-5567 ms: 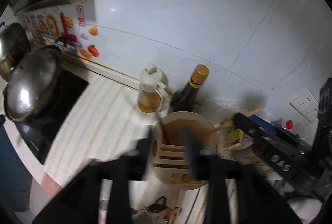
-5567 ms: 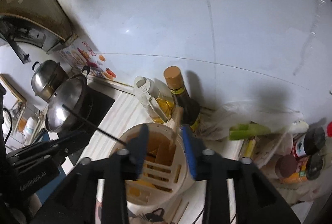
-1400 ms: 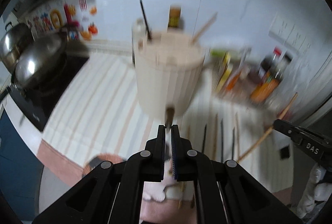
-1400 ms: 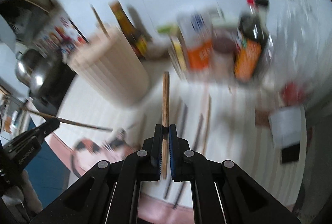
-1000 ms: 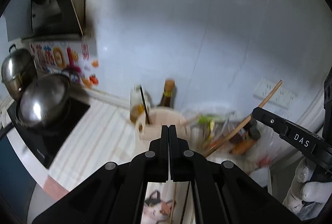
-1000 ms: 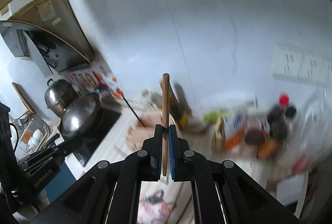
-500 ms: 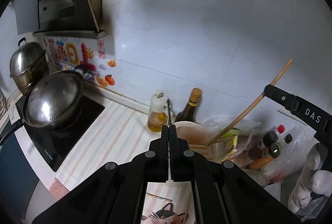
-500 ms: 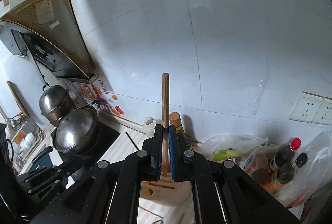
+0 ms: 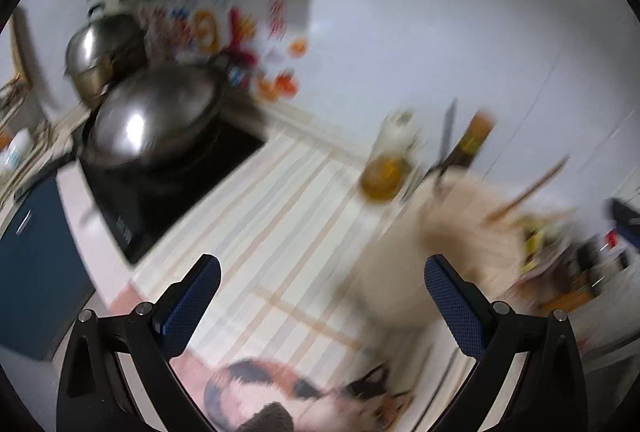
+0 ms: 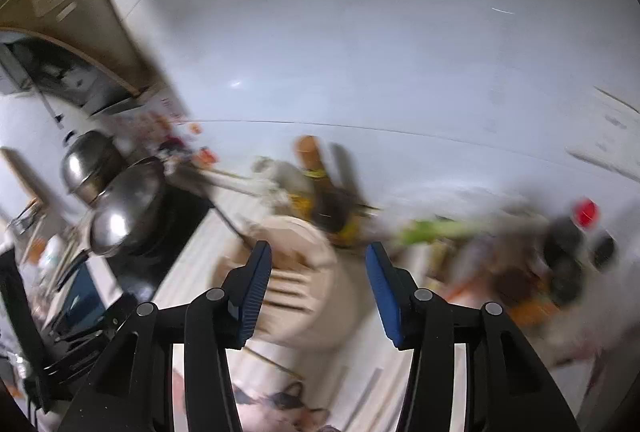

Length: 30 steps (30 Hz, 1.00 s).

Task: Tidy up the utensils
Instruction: 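Move both tools back to the mat and grasp another wooden chopstick each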

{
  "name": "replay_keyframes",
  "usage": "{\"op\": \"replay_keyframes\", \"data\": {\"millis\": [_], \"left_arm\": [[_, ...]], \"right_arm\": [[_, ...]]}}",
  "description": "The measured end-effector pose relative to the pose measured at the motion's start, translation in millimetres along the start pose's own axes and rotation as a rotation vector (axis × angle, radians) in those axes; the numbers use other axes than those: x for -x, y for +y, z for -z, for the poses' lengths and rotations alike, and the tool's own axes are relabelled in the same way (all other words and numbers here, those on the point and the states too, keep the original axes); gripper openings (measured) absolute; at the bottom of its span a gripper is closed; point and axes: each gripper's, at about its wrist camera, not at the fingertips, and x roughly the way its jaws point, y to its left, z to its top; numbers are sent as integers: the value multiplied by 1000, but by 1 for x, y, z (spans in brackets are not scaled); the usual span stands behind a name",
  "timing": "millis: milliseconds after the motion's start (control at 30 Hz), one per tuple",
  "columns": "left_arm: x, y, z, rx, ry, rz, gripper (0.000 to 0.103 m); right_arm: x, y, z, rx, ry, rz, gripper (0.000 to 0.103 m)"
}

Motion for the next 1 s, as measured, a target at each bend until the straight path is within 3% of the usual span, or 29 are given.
{"op": "replay_keyframes", "data": {"millis": [67, 267, 333, 400, 500, 567, 667, 733, 767, 800, 1000], "left_arm": [[-26, 10, 23, 30, 92, -16, 103], [-101, 17, 64, 128, 290, -22, 102], [-125, 15, 70, 150, 341, -25, 91], [-151, 14, 74, 168, 387, -45, 72], [-184, 12, 80, 185, 441, -88, 71], [-200, 11, 83, 189, 471, -115, 57], [-217, 12, 87, 198, 502, -138, 39], [-217, 4, 83, 146, 461, -159, 26], [-217, -1, 82, 119, 450, -151, 13], [-218, -5, 82, 96, 445, -153, 7], [-202, -30, 104, -102, 415, -151, 4]], "right_arm": [[2, -20, 23, -56, 16, 28, 51], [-46, -98, 111, -268, 217, 164, 52], [-67, -119, 139, -327, 295, 188, 52], [-82, -137, 165, -383, 349, 205, 52], [-99, -153, 196, -423, 409, 229, 52], [-105, -159, 208, -440, 434, 240, 52], [-114, -160, 218, -441, 457, 254, 52], [-117, -158, 222, -432, 468, 261, 52], [-118, -159, 224, -430, 474, 265, 51], [-119, -160, 225, -428, 477, 267, 51], [-121, -176, 227, -422, 500, 280, 48]]}}
